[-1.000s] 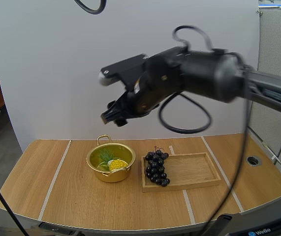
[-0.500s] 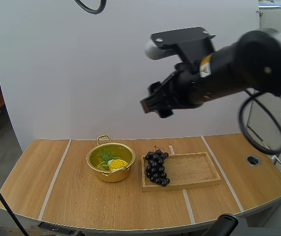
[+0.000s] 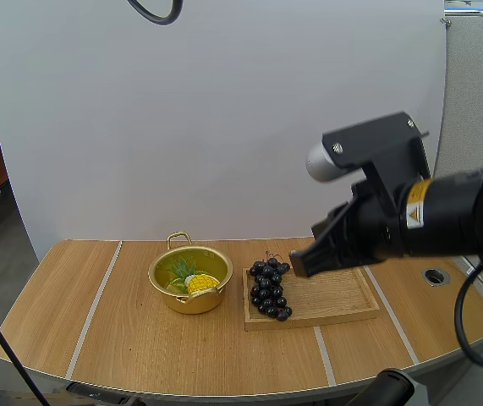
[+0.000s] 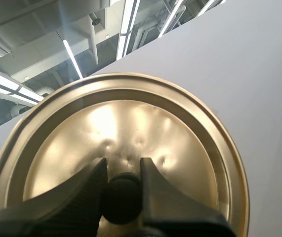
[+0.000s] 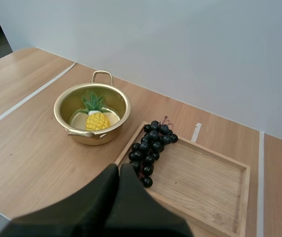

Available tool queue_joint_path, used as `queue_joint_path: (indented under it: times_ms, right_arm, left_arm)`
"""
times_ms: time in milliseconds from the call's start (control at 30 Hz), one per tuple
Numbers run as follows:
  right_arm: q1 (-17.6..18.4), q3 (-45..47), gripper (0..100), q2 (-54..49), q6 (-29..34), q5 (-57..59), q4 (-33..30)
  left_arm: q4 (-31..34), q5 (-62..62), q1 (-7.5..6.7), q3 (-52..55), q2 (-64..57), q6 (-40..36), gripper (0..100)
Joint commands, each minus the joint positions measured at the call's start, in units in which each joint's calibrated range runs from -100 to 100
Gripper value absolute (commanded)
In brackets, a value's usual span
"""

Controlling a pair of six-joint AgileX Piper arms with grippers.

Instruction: Open the pot, put the pineapple inside, and close it

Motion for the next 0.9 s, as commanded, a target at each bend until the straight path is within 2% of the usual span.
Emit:
queue_joint_path:
  times_ms: [0,133,333,467,600,867]
  right_arm:
    - [-1.00,1.12,7,-1.87,-0.59,0.31,2.65]
    - [-2.11,1.55,8,-2.45,-0.79,4.61,5.30]
    - [-3.27,4.75,8,-2.45,-4.92,2.53,8.27]
    - [-4.22,5.50,8,-2.45,-5.44,3.24,8.30]
    - [-4.94,5.50,13,-2.45,-5.44,3.63,8.30]
    - [-4.94,5.50,14,-2.45,-5.44,3.63,8.30]
  left_arm:
    - [0.54,-1.91,-0.16,-0.36,-0.20,-0.45,0]
    - [0.54,-1.91,-0.16,-0.36,-0.20,-0.45,0]
    - [0.54,-1.91,-0.16,-0.36,-0.20,-0.45,0]
    - [0.54,-1.91,-0.16,-0.36,-0.20,-0.45,0]
    - [0.54,-1.91,-0.16,-0.36,-0.20,-0.45,0]
    - [0.54,-1.91,-0.16,-0.36,-0.20,-0.45,0]
